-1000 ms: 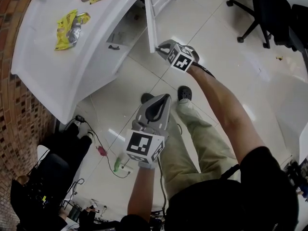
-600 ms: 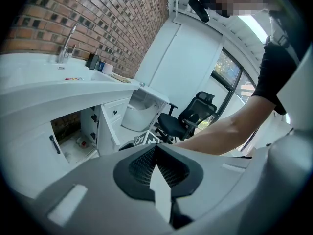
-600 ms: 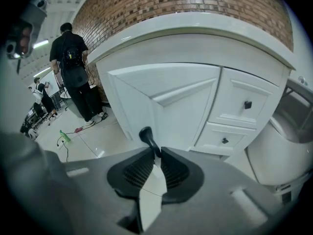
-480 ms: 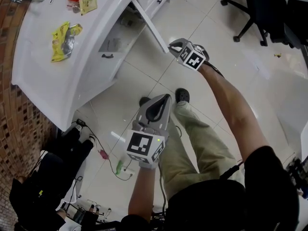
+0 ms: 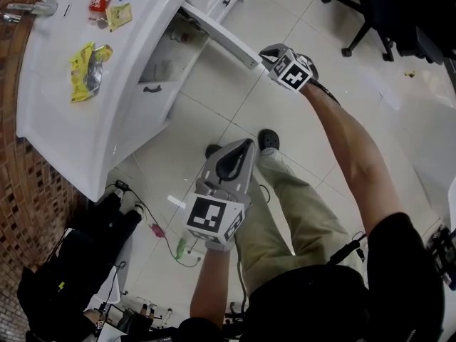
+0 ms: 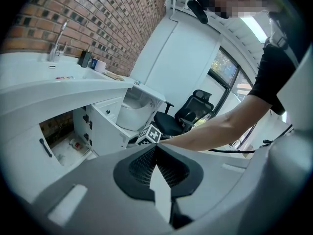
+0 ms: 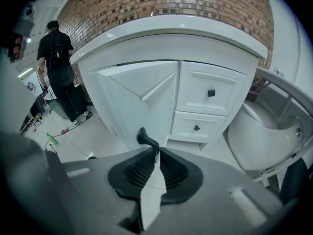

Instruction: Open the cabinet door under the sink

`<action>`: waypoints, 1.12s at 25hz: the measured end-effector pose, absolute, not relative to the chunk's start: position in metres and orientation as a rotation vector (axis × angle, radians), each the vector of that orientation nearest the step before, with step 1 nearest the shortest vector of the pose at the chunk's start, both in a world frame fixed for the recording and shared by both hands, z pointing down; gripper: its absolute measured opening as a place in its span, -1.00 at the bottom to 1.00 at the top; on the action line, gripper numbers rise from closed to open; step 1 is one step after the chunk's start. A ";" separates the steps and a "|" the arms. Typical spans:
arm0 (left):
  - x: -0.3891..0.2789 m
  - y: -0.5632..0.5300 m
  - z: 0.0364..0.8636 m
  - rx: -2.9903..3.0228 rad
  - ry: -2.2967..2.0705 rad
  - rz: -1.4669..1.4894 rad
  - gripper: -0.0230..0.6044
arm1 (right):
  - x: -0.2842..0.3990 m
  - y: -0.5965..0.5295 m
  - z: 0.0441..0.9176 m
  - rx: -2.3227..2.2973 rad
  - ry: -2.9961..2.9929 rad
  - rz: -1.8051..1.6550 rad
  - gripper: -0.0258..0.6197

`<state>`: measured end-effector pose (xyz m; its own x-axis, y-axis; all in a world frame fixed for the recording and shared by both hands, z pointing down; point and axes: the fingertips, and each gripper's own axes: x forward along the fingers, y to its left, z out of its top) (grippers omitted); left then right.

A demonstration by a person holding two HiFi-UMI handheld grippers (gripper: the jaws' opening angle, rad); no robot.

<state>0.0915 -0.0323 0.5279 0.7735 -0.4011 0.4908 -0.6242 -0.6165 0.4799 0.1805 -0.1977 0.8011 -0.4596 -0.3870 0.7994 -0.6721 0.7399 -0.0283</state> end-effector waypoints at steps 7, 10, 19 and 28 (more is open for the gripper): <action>0.087 -0.037 0.528 2.310 -0.778 0.460 -0.88 | 0.224 -0.184 0.793 0.900 -2.070 0.485 -0.89; 0.091 -0.034 0.522 2.320 -0.767 0.458 -0.88 | 0.236 -0.169 0.783 0.920 -2.074 0.484 -0.89; 0.087 -0.019 0.470 2.368 -0.783 0.460 -0.88 | 0.241 -0.119 0.698 1.069 -2.153 0.541 -0.89; 0.089 0.023 0.402 2.404 -0.787 0.447 -0.88 | 0.216 -0.083 0.556 1.173 -2.298 0.538 -0.94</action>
<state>0.0886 0.0234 0.4019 0.7714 -0.4336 0.4658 -0.6222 -0.6674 0.4091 0.2165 -0.0827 0.5563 -0.5034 -0.6284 0.5930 -0.8263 0.5508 -0.1177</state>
